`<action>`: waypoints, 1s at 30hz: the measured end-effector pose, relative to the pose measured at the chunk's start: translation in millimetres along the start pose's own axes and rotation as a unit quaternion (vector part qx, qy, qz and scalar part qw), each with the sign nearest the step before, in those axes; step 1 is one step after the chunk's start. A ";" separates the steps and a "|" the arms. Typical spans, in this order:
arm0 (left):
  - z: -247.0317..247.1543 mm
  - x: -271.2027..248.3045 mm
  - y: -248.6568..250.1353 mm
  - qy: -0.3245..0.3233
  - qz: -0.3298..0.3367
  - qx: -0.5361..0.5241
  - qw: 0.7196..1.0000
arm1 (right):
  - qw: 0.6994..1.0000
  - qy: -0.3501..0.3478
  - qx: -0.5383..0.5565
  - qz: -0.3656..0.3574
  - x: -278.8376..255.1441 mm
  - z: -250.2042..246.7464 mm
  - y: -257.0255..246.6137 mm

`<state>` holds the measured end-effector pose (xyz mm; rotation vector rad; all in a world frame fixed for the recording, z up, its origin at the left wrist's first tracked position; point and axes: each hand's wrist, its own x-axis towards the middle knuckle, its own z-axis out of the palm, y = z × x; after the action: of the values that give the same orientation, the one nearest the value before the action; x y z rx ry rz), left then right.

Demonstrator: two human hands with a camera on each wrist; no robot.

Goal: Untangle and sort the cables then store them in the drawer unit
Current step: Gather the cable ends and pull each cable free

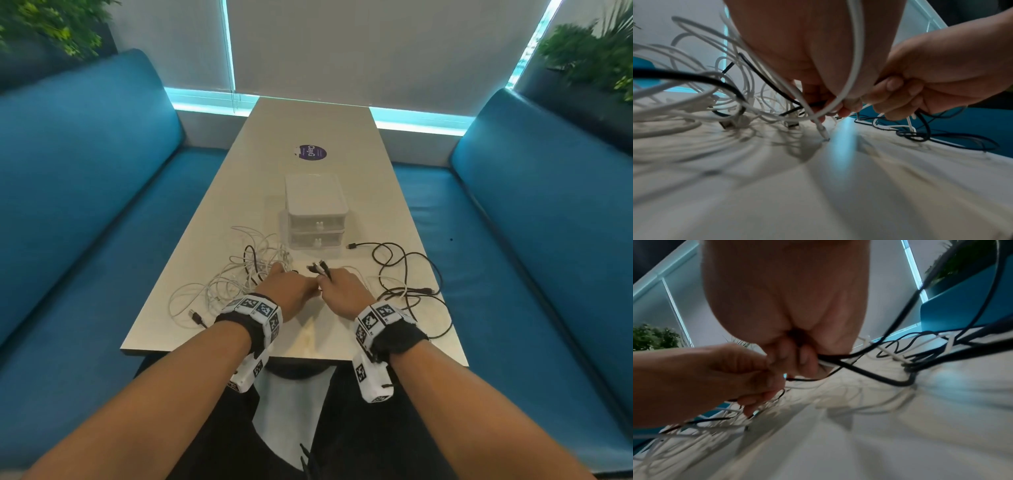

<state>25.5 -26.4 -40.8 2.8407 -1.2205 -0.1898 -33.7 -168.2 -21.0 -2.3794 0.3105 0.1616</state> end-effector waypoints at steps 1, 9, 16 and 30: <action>0.0 -0.1 -2.3 0.007 -0.003 -0.010 1.000 | 1.000 -0.013 0.011 0.010 0.5 0.7 0.1; 0.6 -1.3 -9.2 -0.020 -0.022 -0.016 0.999 | 0.996 -0.051 -0.071 -0.037 -0.2 0.4 13.3; 4.4 2.9 -20.1 -0.032 -0.059 -0.052 0.996 | 0.959 0.014 -0.282 -0.027 -2.1 -19.2 30.9; -6.9 -1.5 -3.4 -0.021 -0.027 0.068 0.997 | 0.973 0.039 -0.220 -0.052 -4.0 -12.9 24.8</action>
<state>27.8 -23.0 -34.2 3.0035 -1.2117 -0.1760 -43.8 -193.9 -26.8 -2.8398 0.1997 0.0937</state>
